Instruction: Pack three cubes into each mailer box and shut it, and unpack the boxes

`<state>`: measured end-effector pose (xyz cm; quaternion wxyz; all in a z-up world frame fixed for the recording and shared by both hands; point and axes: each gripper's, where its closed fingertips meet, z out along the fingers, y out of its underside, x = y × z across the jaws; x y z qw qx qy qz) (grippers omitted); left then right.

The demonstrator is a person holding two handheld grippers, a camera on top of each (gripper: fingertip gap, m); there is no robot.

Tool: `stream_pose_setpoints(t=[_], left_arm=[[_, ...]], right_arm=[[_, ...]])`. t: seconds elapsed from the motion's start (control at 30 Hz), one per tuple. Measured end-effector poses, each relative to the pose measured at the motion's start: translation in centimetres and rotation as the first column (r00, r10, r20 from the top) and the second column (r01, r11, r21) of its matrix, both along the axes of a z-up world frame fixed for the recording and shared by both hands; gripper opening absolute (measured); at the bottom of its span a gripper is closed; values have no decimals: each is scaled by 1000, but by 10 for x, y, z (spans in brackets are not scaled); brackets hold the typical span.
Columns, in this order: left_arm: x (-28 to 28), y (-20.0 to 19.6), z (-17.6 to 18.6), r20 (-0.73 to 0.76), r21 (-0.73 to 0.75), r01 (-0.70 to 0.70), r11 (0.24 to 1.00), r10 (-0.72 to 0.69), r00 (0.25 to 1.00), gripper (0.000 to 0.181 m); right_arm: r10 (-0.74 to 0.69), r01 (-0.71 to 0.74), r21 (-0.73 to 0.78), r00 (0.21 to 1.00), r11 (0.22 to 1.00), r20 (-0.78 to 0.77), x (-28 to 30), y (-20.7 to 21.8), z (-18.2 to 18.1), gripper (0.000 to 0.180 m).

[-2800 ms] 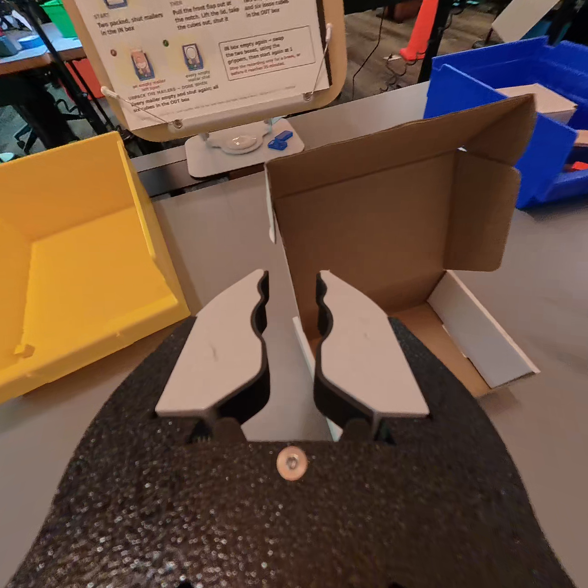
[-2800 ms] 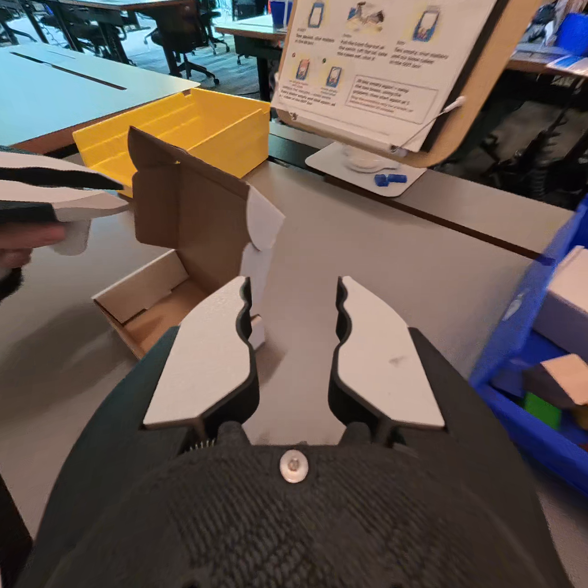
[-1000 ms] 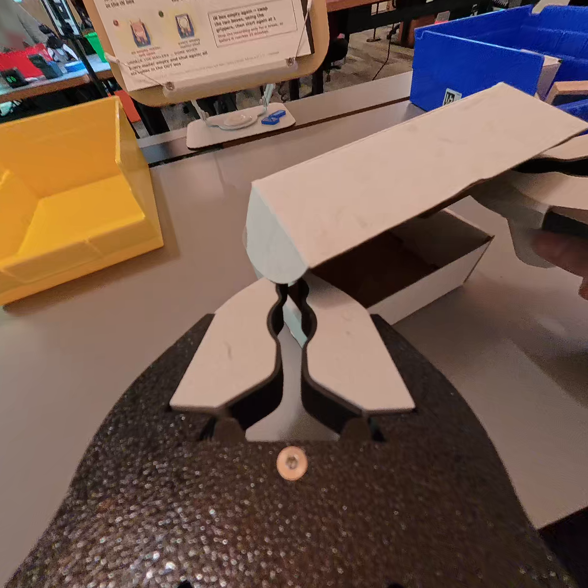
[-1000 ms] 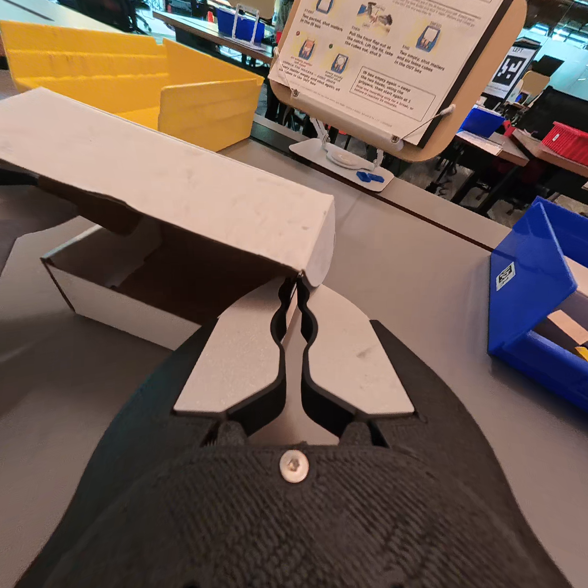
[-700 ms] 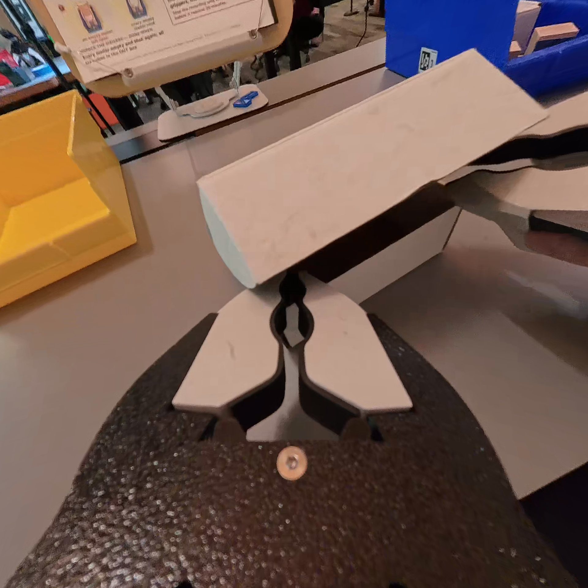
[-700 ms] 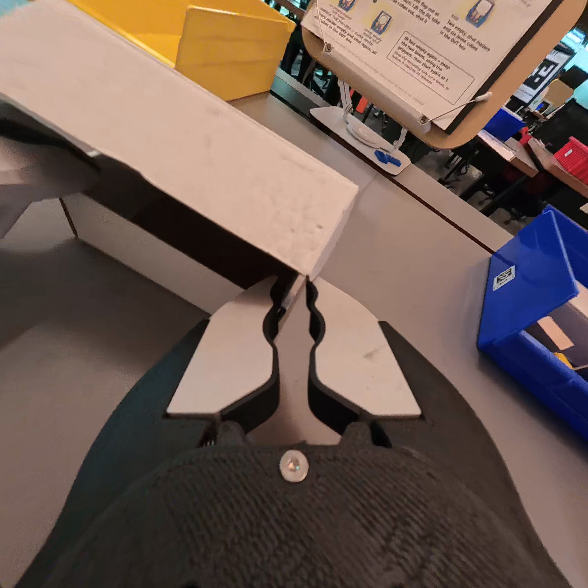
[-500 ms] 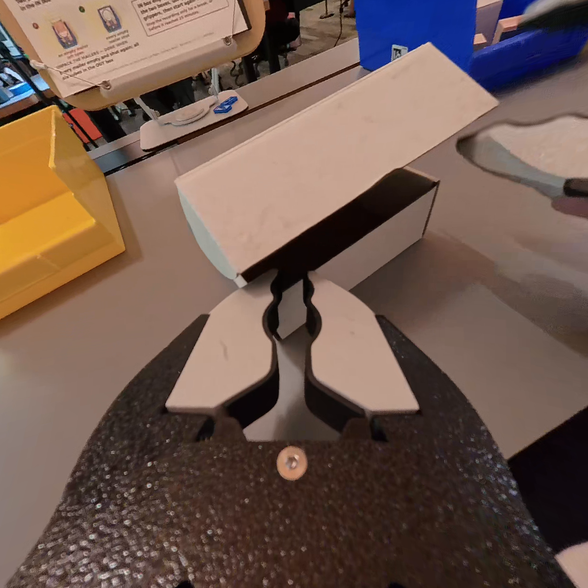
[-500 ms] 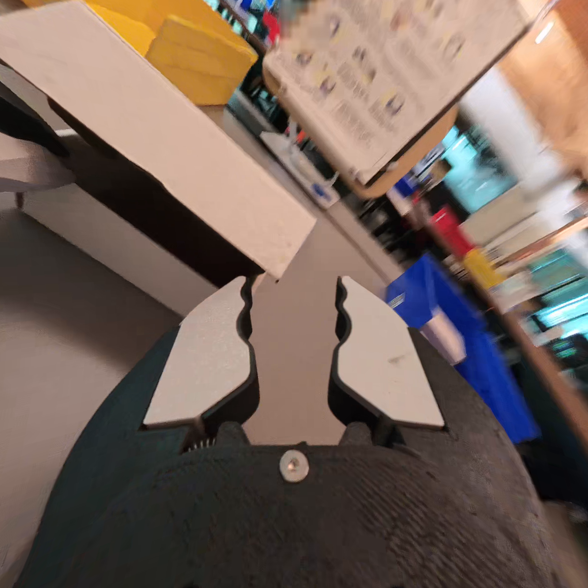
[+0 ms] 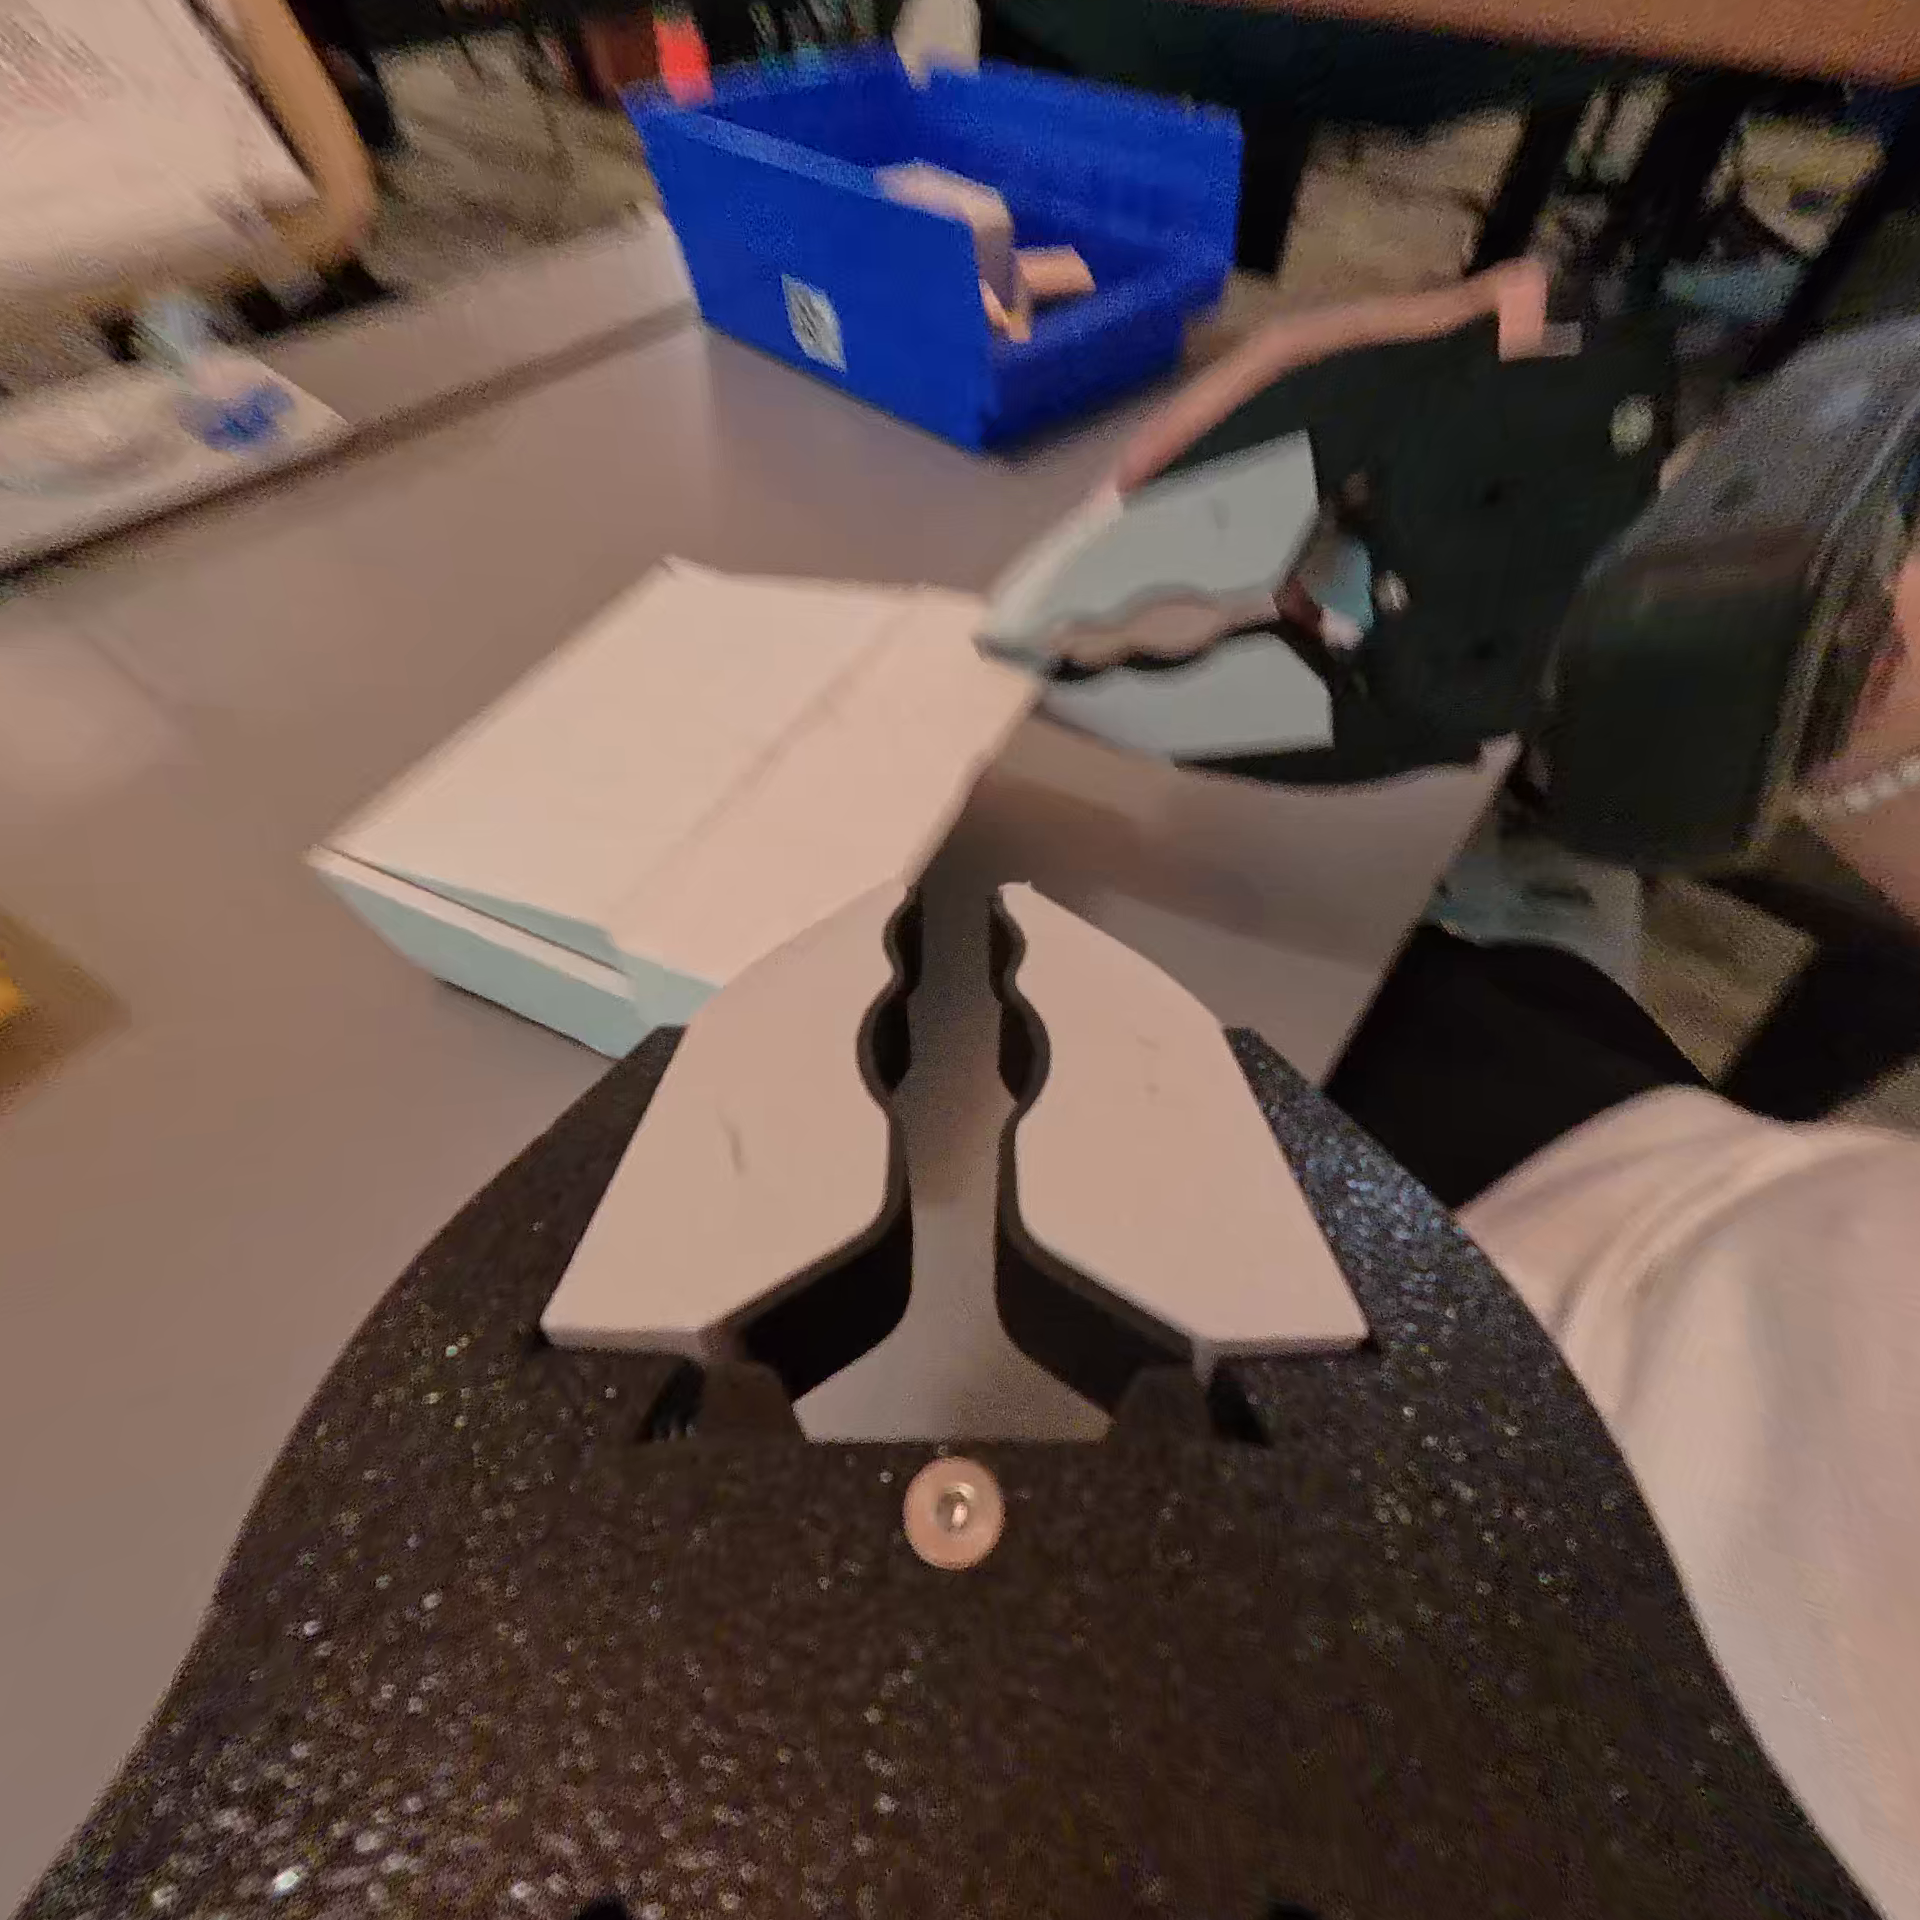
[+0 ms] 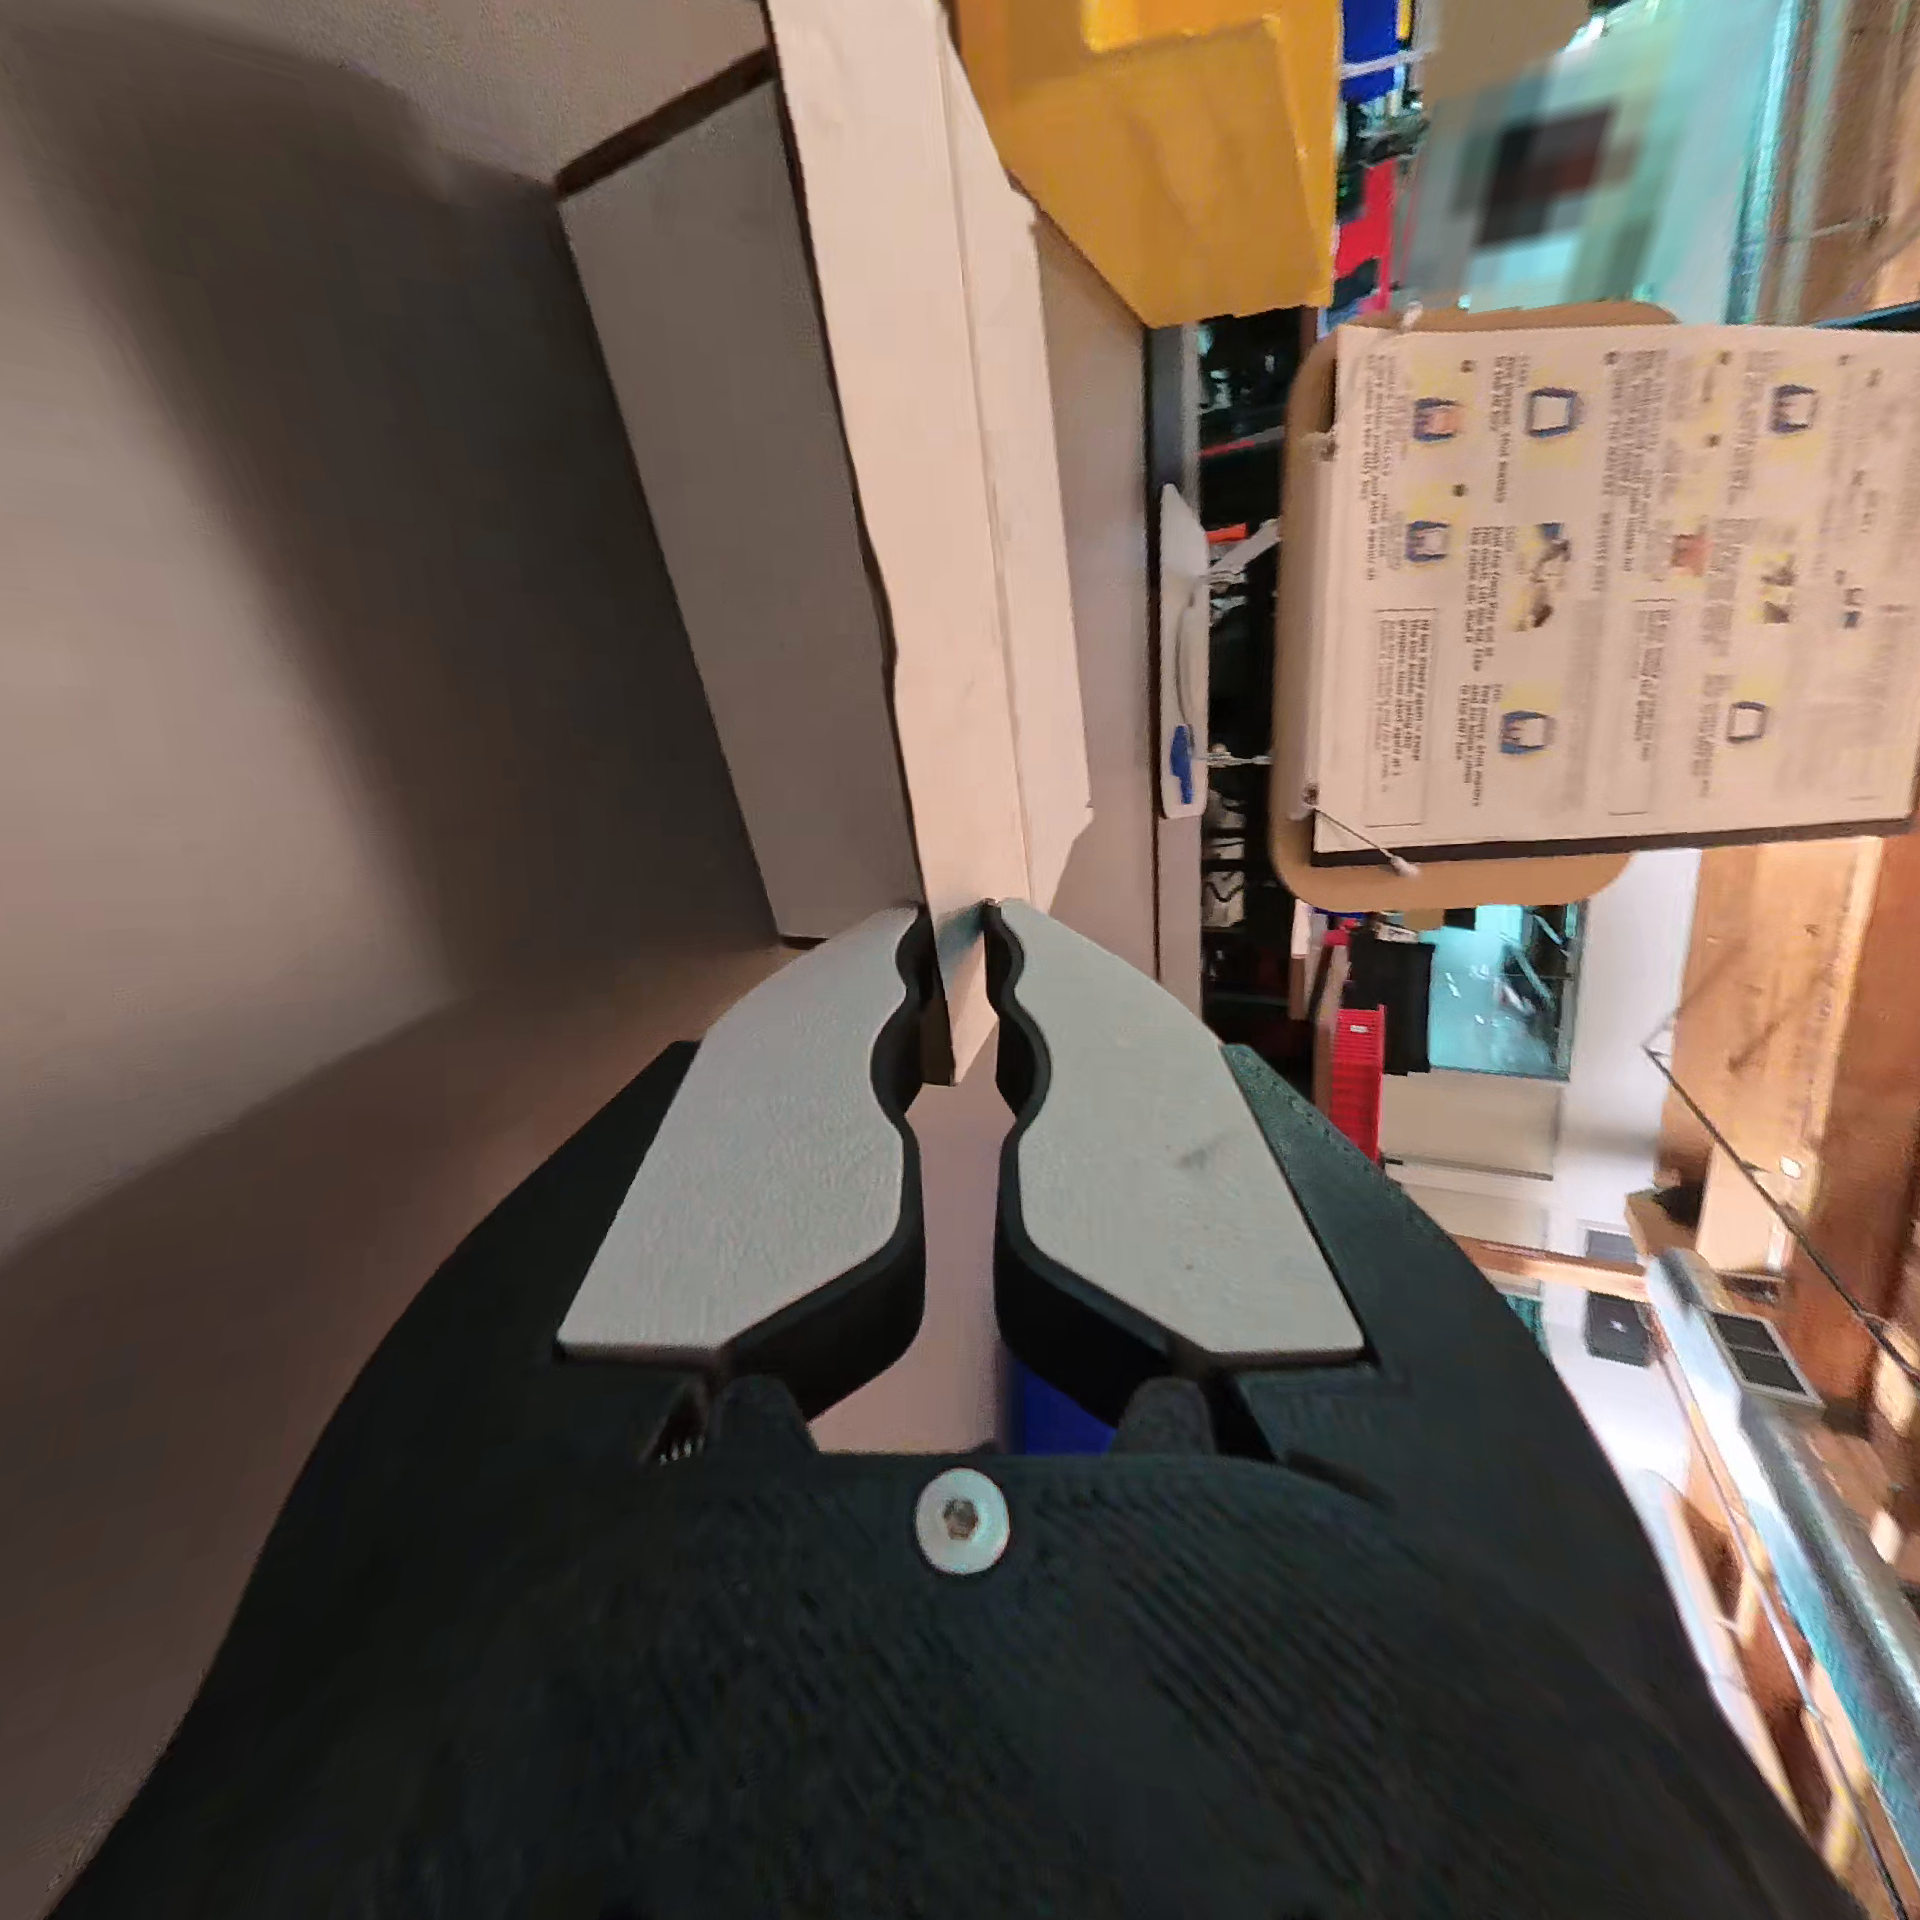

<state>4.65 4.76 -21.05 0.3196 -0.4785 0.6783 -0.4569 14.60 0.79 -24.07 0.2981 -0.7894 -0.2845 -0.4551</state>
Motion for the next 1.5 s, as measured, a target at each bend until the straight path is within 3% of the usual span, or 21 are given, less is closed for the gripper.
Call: stream_pose_setpoints(t=[0.13,0.27,0.37,0.47,0.57,0.63,0.7,0.73,0.77,0.83,0.9,1.0,1.07,1.13,1.4,1.5], left_arm=[[32,48,33,158,98,-155,983,138,978,0],[69,72,-6,-1,254,-112,961,116,993,0],[77,76,-40,-149,255,-59,965,99,984,0],[78,74,-47,-128,254,-33,967,68,989,0],[78,73,-49,-132,256,-28,966,64,989,0],[78,73,-49,-120,289,-17,957,53,991,0],[79,72,-49,-116,310,-17,951,56,992,0],[79,72,-49,-112,314,-17,949,55,992,0],[79,72,-49,-110,310,-18,951,55,992,0],[80,72,-49,-112,280,-25,960,58,992,0],[80,72,-49,-113,252,-26,967,56,992,0],[80,72,-49,-105,224,-27,974,51,993,0],[80,72,-50,-111,210,-24,977,49,993,0],[80,72,-50,-107,202,-23,979,45,993,0],[78,73,-48,-71,157,-45,987,57,996,0],[80,80,-29,13,-32,-108,994,109,994,0]], right_arm=[[25,-26,-7,994,1000,-107,-2,2,-6,10],[23,-23,3,991,1000,-131,-2,5,-8,11],[27,-18,44,977,999,-210,-4,5,-11,15],[44,-25,63,948,998,-315,-9,2,-17,19],[181,-139,125,877,982,-446,-30,2,-13,29],[307,-222,216,773,951,-556,-51,-1,9,30],[340,-177,310,705,934,-622,-45,-3,36,25],[312,-111,336,705,935,-637,-31,-2,46,14],[262,-31,347,720,937,-643,-12,1,52,3],[183,75,337,721,938,-669,20,11,47,0],[146,99,286,676,953,-722,33,25,31,0],[83,119,222,682,968,-727,47,39,10,0],[-21,124,90,693,988,-721,52,38,-16,0],[-1,128,132,721,983,-693,54,41,-17,0],[64,196,240,634,951,-770,55,40,-16,0],[68,172,231,645,958,-761,54,38,-16,0]])
